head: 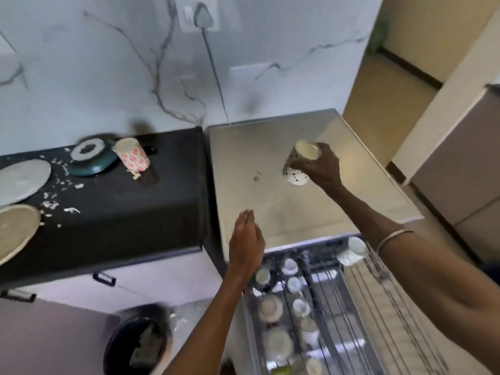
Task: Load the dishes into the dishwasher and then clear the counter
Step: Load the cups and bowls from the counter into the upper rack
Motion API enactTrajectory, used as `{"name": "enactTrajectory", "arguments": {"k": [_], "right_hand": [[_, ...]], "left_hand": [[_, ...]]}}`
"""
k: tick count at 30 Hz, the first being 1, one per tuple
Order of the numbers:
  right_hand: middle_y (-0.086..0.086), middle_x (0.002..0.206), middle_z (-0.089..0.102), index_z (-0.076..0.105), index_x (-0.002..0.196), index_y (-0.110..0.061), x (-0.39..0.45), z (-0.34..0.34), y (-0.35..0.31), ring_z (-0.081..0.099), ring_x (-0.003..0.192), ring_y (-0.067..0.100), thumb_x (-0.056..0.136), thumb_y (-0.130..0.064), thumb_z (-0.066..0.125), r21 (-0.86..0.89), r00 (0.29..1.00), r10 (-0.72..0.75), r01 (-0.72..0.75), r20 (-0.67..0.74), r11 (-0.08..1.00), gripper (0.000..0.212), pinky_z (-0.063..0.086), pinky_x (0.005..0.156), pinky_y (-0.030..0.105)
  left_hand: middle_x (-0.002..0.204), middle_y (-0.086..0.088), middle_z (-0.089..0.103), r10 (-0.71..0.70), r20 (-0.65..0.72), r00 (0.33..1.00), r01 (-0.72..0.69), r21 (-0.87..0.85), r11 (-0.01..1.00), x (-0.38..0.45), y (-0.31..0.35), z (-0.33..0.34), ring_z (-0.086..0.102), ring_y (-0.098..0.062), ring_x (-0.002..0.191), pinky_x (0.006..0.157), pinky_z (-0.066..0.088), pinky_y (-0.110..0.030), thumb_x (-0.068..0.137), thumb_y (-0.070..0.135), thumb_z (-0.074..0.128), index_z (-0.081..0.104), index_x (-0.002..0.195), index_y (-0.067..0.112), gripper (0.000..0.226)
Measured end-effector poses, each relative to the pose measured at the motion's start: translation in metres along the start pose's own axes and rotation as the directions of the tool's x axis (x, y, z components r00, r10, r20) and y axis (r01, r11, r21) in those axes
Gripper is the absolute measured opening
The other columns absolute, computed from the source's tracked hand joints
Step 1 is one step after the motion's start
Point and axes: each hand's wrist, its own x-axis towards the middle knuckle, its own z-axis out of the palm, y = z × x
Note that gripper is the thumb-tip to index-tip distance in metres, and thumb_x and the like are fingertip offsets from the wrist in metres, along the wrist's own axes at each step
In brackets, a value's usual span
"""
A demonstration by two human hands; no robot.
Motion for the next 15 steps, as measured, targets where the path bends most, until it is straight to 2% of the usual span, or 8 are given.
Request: {"name": "enactTrajectory", "arguments": {"k": [2, 5, 8, 11, 15], "right_hand": [[0.004, 0.12, 0.067, 0.057, 0.128, -0.015, -0.021, -0.038, 0.025, 0.061, 0.11, 0.02, 0.056, -0.042, 0.091, -0.009, 1.0, 0.002, -0.002, 0.015, 1.0, 0.084, 0.049, 0.09, 0.029], [0.003, 0.121, 0.066, 0.056, 0.128, -0.015, -0.048, -0.095, 0.056, 0.06, 0.107, 0.019, 0.058, -0.041, 0.092, -0.049, 0.998, -0.022, 0.026, 0.066, 0.998, 0.083, 0.046, 0.086, 0.024], [0.002, 0.122, 0.064, 0.054, 0.13, -0.016, -0.072, -0.138, 0.083, 0.057, 0.104, 0.015, 0.057, -0.046, 0.092, -0.051, 0.994, -0.001, 0.007, 0.107, 0.999, 0.087, 0.048, 0.087, 0.026], [0.002, 0.126, 0.063, 0.053, 0.131, -0.016, -0.095, -0.17, 0.114, 0.057, 0.112, 0.018, 0.057, -0.046, 0.092, -0.047, 0.991, 0.022, -0.016, 0.132, 0.999, 0.089, 0.047, 0.089, 0.026], [-0.003, 0.121, 0.062, 0.053, 0.13, -0.018, -0.121, -0.188, 0.163, 0.055, 0.106, 0.014, 0.055, -0.043, 0.094, -0.01, 0.984, 0.114, -0.113, 0.134, 0.994, 0.088, 0.051, 0.087, 0.03]], "left_hand": [[0.147, -0.016, 0.047, -0.013, 0.01, 1.0, 0.014, -0.014, 1.0, -0.029, 0.029, 0.018, 0.04, -0.027, 0.14, 0.116, 0.024, -0.027, 0.099, 0.008, 0.043, 0.049, 0.14, 0.001, 0.042], [0.148, -0.018, 0.044, 0.042, 0.048, 0.998, -0.04, -0.033, 0.999, -0.069, 0.071, 0.045, 0.038, -0.029, 0.141, 0.117, 0.025, -0.031, 0.099, 0.006, 0.043, 0.046, 0.142, -0.001, 0.044], [0.15, -0.017, 0.042, 0.054, 0.1, 0.994, -0.051, -0.035, 0.998, -0.097, 0.1, 0.066, 0.036, -0.028, 0.142, 0.117, 0.025, -0.03, 0.1, 0.009, 0.041, 0.043, 0.144, 0.0, 0.045], [0.15, -0.016, 0.041, 0.076, 0.148, 0.986, -0.073, -0.023, 0.997, -0.116, 0.125, 0.083, 0.036, -0.028, 0.142, 0.117, 0.03, -0.035, 0.102, 0.013, 0.04, 0.04, 0.146, 0.001, 0.045], [0.152, -0.015, 0.04, 0.077, 0.199, 0.977, -0.077, -0.008, 0.997, -0.13, 0.139, 0.098, 0.032, -0.027, 0.144, 0.117, 0.03, -0.036, 0.103, 0.015, 0.038, 0.039, 0.147, 0.003, 0.045]]}}
